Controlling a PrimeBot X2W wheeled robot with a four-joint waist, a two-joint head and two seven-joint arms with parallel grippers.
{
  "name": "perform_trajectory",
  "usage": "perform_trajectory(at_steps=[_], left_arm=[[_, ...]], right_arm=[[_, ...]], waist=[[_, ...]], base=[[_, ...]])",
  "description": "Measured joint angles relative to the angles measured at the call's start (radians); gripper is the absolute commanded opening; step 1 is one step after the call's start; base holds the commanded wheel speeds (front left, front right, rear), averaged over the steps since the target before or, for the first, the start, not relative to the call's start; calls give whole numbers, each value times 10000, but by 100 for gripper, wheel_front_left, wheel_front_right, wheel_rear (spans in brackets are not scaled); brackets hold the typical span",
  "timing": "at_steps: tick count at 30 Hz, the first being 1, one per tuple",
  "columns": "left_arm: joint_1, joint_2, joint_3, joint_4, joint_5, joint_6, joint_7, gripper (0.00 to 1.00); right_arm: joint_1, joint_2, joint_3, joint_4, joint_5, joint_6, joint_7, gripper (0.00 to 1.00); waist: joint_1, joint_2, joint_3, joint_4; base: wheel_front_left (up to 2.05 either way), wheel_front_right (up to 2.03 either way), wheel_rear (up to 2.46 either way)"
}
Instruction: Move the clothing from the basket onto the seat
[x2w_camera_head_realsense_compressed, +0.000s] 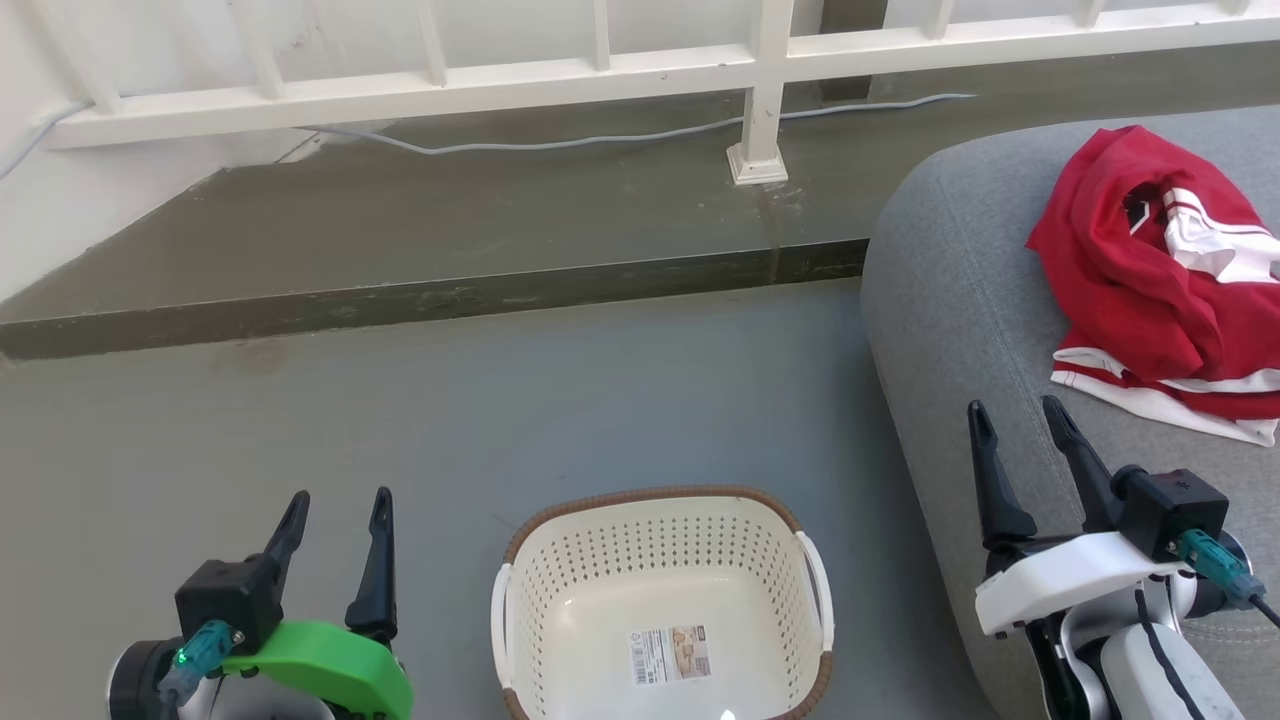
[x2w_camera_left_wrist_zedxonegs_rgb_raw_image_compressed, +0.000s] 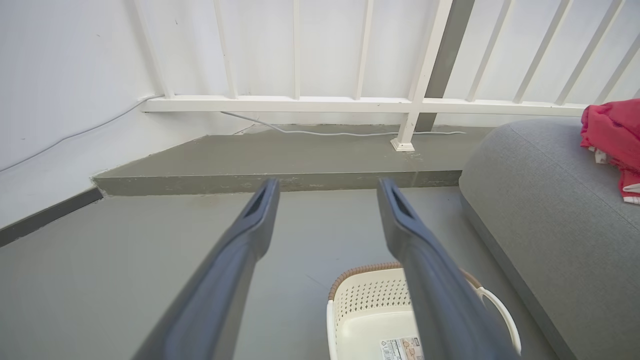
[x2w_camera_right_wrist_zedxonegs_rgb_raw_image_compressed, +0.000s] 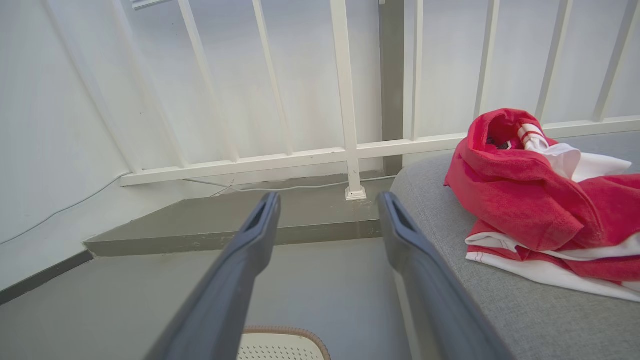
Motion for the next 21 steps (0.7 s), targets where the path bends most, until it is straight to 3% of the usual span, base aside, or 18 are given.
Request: perform_trajectory(at_steps=[20,21], left_arm=[[121,-176,61,-359,587,2,278,100],[124,-188,61,-380,606,2,280,0]], right_arm=[[291,-109,15,-769,-90,-165,512,100],[297,-113,15,-790,-90,-169,514,0]], waist=[[0,0,149,91],[0,0,157,95]], base=[[0,0,0],[0,0,0]])
